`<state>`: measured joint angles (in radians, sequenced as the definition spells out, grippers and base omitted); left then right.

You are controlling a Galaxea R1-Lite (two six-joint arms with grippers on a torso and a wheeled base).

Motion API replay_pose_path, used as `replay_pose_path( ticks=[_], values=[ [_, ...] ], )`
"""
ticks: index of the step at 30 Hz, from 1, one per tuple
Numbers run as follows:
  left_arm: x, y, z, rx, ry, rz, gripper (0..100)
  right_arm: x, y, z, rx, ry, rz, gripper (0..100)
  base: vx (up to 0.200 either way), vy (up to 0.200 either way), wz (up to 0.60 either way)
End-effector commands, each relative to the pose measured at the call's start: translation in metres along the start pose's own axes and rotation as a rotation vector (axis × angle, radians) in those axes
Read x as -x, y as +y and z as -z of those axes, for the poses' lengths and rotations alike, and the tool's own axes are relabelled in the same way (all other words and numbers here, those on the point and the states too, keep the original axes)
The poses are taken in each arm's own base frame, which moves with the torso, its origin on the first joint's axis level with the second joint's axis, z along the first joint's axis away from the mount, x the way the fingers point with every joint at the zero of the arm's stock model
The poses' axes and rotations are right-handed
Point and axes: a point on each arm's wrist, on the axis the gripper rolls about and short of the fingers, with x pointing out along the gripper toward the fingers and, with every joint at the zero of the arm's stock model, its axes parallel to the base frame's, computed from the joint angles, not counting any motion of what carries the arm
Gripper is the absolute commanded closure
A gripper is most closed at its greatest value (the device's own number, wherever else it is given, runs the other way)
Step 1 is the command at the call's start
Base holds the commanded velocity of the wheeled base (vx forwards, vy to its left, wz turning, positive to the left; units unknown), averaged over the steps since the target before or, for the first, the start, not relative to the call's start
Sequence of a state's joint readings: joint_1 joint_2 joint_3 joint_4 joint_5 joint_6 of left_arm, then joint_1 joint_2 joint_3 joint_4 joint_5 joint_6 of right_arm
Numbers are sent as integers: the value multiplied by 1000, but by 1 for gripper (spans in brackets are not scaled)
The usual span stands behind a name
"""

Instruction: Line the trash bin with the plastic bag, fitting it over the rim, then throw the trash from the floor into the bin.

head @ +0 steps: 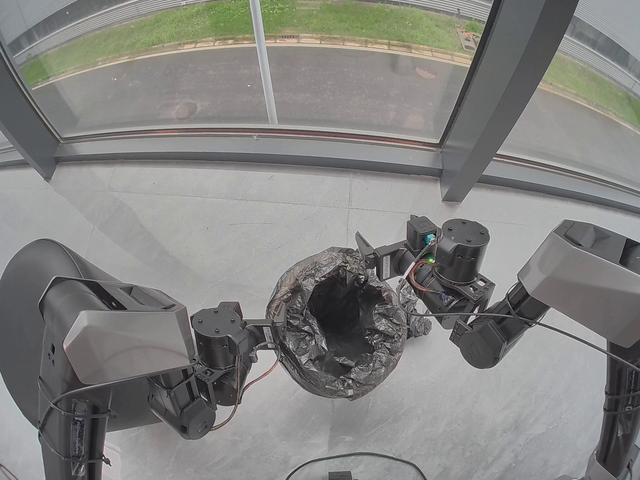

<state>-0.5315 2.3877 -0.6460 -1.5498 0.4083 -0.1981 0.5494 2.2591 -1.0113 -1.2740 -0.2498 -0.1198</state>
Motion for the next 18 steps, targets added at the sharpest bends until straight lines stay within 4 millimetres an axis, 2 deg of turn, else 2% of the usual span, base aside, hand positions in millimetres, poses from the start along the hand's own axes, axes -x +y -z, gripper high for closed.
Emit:
replay_pose_path(
  ticks=[1,10,18],
  values=[
    [-7,10,12,-7,27,-32,0,7,-3,-9,-23,-19,1,0,0,0,0],
    [-10,11,16,-8,31,-42,0,9,-5,-5,-58,-31,2,0,0,0,0],
    [-4,4,6,0,10,-23,0,11,-9,-1,-58,-25,6,0,0,0,0]
  ],
)
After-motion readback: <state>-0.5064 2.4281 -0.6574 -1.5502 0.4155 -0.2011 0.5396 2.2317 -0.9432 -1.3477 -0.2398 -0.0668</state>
